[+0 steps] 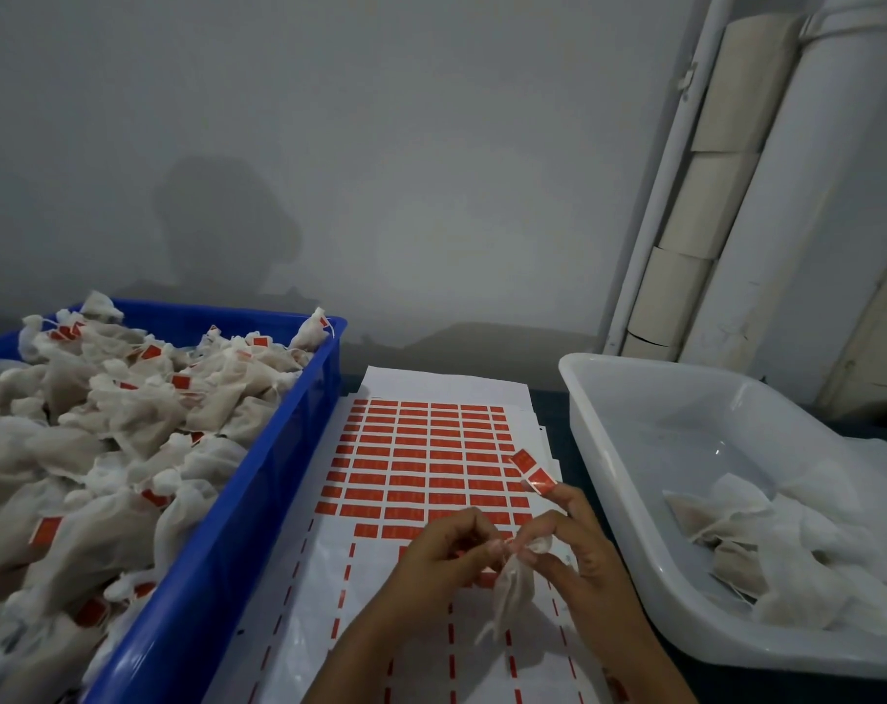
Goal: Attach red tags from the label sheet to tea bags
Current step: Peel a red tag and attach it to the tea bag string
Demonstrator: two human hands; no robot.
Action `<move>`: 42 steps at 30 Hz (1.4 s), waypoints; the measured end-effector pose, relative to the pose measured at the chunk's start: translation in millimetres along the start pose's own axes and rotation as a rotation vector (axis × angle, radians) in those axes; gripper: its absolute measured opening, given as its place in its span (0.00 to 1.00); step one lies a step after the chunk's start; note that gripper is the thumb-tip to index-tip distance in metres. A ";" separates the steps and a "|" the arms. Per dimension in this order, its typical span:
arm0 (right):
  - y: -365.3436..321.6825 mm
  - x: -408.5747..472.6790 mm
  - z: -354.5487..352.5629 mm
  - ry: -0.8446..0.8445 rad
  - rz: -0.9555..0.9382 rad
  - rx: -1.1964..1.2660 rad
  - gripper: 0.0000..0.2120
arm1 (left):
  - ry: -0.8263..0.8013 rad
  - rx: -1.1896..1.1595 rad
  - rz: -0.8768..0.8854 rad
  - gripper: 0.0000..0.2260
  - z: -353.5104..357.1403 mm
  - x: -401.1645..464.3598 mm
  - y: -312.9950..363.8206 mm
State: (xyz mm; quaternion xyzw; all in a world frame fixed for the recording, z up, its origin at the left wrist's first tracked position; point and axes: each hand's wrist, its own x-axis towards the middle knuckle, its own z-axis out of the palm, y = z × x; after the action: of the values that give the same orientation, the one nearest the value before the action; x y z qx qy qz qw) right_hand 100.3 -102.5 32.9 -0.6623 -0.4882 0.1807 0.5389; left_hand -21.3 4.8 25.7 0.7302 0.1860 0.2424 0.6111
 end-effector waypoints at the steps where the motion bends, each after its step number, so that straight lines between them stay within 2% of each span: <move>1: 1.1 -0.1 0.2 -0.016 0.004 -0.007 0.08 | 0.035 -0.034 -0.010 0.07 -1.6 -0.3 0.2; 4: 3.3 -0.7 1.0 -0.053 0.010 -0.090 0.11 | 0.115 -0.135 -0.043 0.09 -7.5 -0.7 1.1; 8: 0.3 0.1 3.1 -0.055 0.013 -0.103 0.12 | 0.141 -0.145 -0.030 0.09 -8.1 -0.7 2.7; 11: -3.4 1.3 4.4 0.004 0.029 -0.066 0.14 | 0.132 -0.110 0.027 0.08 -6.9 -0.8 4.5; 17: -5.3 6.0 20.5 -0.013 -0.016 -0.238 0.17 | 0.147 -0.056 0.169 0.05 -4.1 -1.1 8.4; 21: -8.9 3.9 25.9 0.089 -0.102 -0.231 0.16 | 0.190 -0.113 0.217 0.03 -2.3 -1.4 9.3; 25: -13.1 1.2 17.0 0.171 -0.124 -0.122 0.06 | 0.169 -0.178 0.152 0.07 -2.3 -2.6 8.4; 27: -15.2 1.2 13.4 0.181 -0.089 -0.042 0.04 | 0.112 -0.114 0.090 0.13 -1.9 -2.1 5.4; 30: -14.4 2.4 10.0 0.175 -0.054 0.004 0.06 | -0.044 0.018 -0.004 0.15 6.3 -3.6 0.7; 32: -12.3 3.8 8.2 0.191 -0.026 -0.024 0.07 | -0.100 0.081 -0.027 0.12 12.7 -2.9 -3.1; 36: -8.8 4.7 5.3 0.248 0.009 -0.013 0.05 | -0.069 0.085 -0.067 0.03 15.0 -2.6 -4.8; 38: -5.4 4.7 4.0 0.277 0.001 -0.053 0.03 | -0.036 0.049 -0.087 0.04 13.4 -2.4 -5.6; 42: -4.5 5.0 4.0 0.342 -0.039 -0.115 0.09 | 0.021 0.020 -0.117 0.05 12.6 -1.8 -6.5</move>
State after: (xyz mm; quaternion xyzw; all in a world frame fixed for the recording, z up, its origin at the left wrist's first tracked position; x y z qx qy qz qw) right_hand 97.5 -96.4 37.0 -0.7035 -0.4117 0.0265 0.5787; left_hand -15.2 -5.1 17.3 0.7216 0.2372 0.2118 0.6150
